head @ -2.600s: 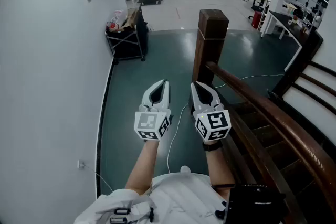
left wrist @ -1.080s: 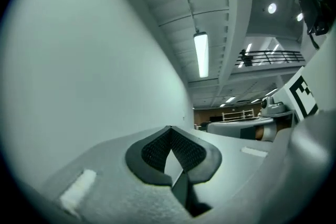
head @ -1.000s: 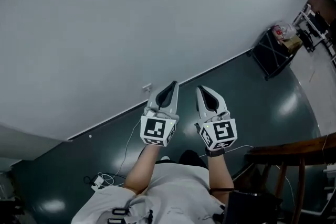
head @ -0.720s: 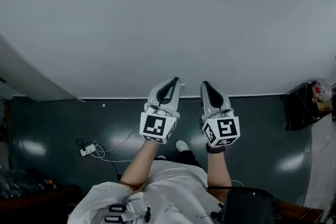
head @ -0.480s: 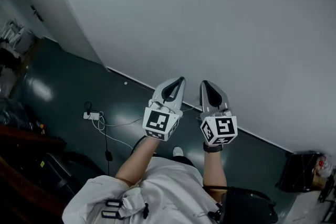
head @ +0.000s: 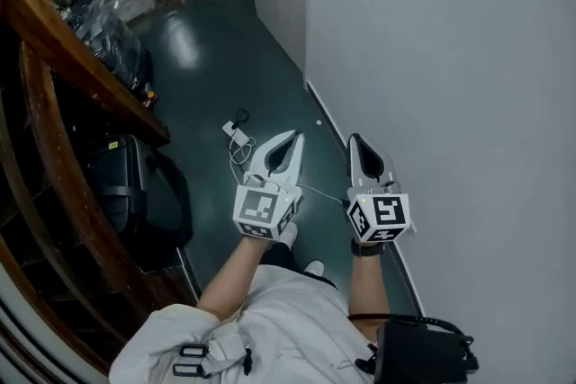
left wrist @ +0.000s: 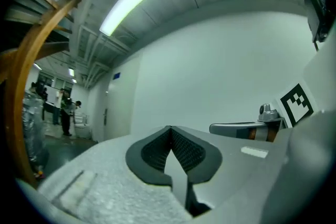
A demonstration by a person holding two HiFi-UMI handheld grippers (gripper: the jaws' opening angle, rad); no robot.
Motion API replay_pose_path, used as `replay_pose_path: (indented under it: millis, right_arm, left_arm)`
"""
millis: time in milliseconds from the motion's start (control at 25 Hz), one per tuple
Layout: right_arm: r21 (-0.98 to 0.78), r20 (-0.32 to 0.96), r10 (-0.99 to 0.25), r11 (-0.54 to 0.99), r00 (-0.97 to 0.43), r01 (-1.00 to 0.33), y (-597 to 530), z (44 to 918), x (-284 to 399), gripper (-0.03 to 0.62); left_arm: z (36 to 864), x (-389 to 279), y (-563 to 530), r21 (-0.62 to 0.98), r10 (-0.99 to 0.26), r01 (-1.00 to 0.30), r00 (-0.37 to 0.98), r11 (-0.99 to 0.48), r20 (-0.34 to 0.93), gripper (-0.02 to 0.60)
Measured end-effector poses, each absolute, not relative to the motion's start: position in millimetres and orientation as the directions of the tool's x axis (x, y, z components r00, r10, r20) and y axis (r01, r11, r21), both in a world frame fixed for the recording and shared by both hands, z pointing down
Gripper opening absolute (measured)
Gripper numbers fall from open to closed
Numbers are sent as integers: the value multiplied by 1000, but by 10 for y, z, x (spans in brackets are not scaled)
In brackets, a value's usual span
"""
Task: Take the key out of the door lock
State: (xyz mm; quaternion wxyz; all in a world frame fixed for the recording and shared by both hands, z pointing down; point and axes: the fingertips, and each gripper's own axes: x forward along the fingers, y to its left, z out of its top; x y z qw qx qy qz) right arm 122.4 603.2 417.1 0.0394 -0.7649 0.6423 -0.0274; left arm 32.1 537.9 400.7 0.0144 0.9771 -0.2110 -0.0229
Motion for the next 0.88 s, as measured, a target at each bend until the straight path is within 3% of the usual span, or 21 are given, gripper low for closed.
replay_pose_path:
  millis: [160, 320, 520, 880]
  right_arm:
    - [-83, -16, -1000, 1, 1, -997, 5133, 4171, 821, 6]
    - [-47, -24, -992, 129, -128, -991, 4316, 4006, 496, 6]
    - [3, -39, -983, 182, -182, -983, 3600, 3765, 198, 6]
    - [16, 36, -963, 270, -269, -963, 2612, 3959, -52, 6]
  left_arm:
    - [3977, -190, 4544, 40, -573, -572, 816, -820, -78, 2]
    - [3820, -489, 3840, 57, -650, -649, 747, -758, -142, 2]
    - [3668, -782, 3222, 52, -686, -689, 706, -723, -176, 2]
    - [4025, -1135, 2346, 107, -760, -753, 641, -649, -103, 2]
